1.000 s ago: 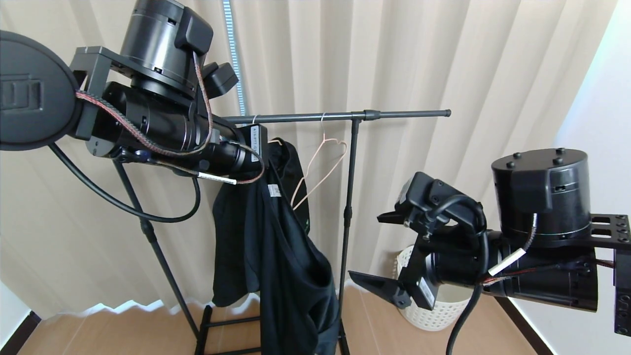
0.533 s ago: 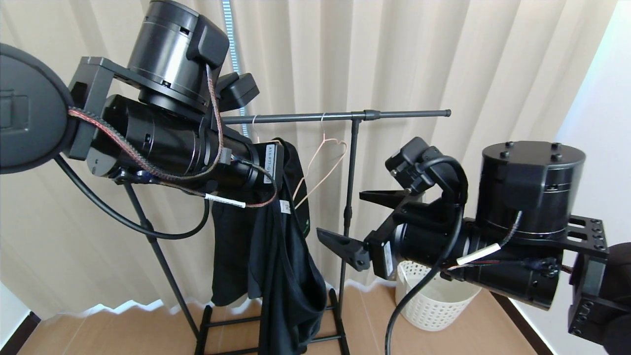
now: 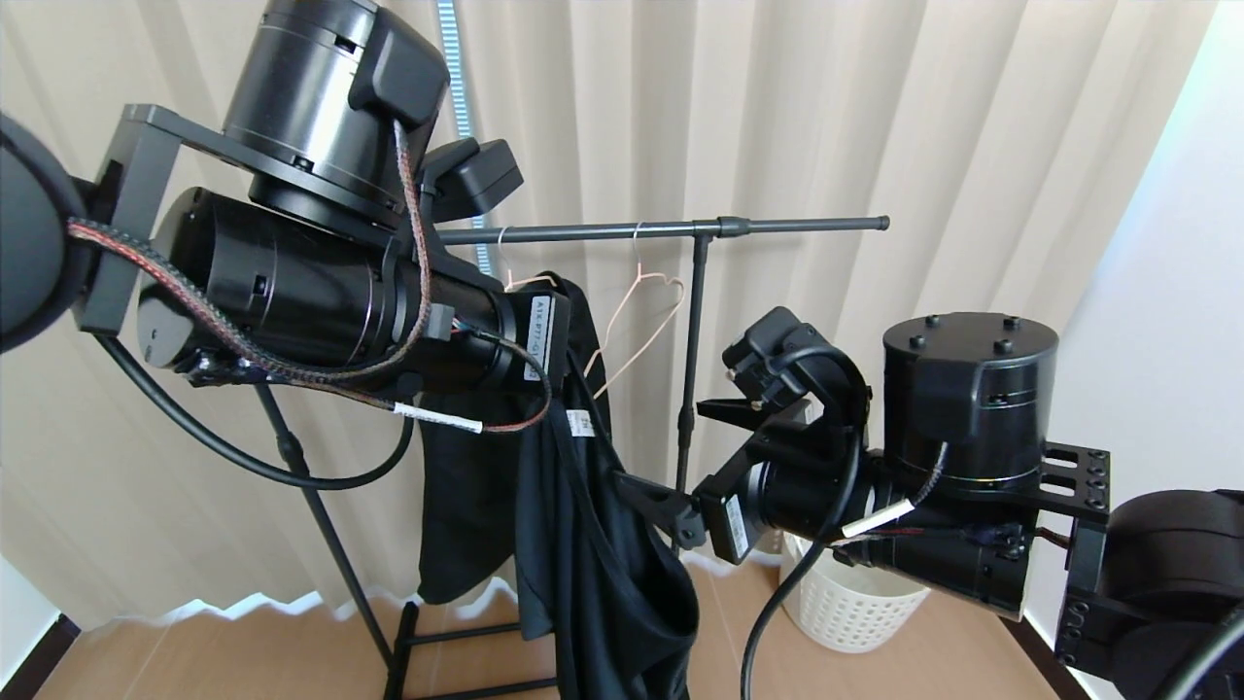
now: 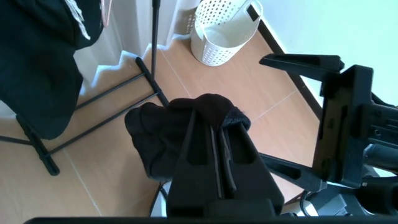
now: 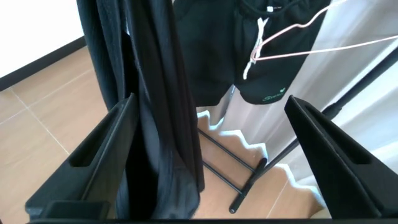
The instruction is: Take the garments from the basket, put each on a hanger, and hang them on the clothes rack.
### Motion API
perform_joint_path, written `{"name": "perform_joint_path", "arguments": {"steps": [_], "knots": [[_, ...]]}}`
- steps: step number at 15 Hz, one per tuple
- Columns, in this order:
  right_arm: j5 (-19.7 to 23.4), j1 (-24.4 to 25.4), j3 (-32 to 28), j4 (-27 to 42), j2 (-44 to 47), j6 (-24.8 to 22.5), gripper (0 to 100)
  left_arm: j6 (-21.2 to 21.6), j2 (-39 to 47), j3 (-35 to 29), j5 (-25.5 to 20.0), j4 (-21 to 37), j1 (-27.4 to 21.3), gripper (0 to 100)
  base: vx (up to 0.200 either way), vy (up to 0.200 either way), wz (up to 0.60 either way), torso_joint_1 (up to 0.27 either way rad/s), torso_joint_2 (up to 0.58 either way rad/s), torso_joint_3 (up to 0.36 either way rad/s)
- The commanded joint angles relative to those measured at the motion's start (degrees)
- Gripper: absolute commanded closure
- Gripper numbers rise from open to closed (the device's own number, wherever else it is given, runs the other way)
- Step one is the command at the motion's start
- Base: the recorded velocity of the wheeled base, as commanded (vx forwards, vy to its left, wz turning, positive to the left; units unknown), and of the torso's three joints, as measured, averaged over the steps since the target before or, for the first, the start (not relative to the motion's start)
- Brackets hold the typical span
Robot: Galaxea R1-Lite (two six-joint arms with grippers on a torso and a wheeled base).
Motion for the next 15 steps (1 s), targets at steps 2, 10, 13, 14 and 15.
{"name": "perform_joint_path", "arguments": {"steps": [2,10,13,14,15], "knots": [[-0.3,0.6,0.5,0.0,0.9,-0.2,0,-0.1,-0.9,0.1,0.0,0.0,-1.2,100,0.0,0.0,0.0,0.0,0.0,0.0],[-3.1,-3.3,-0.9,0.0,6.5,-4.7,0,-0.1,-4.6,3.4,0.0,0.1,-2.7,100,0.0,0.0,0.0,0.0,0.0,0.0],[-3.2,-4.6,-1.0,0.1,6.5,-4.9,0,0.5,-4.9,3.4,0.0,0.1,-2.7,100,0.0,0.0,0.0,0.0,0.0,0.0],[-3.2,-5.1,-0.7,0.1,6.4,-5.7,0,0.5,-4.9,3.4,0.0,0.1,-2.7,100,0.0,0.0,0.0,0.0,0.0,0.0],[-3.1,-5.5,-0.6,0.3,6.5,-7.1,0,0.5,-5.0,3.4,0.0,0.1,-2.7,100,0.0,0.0,0.0,0.0,0.0,0.0]]}}
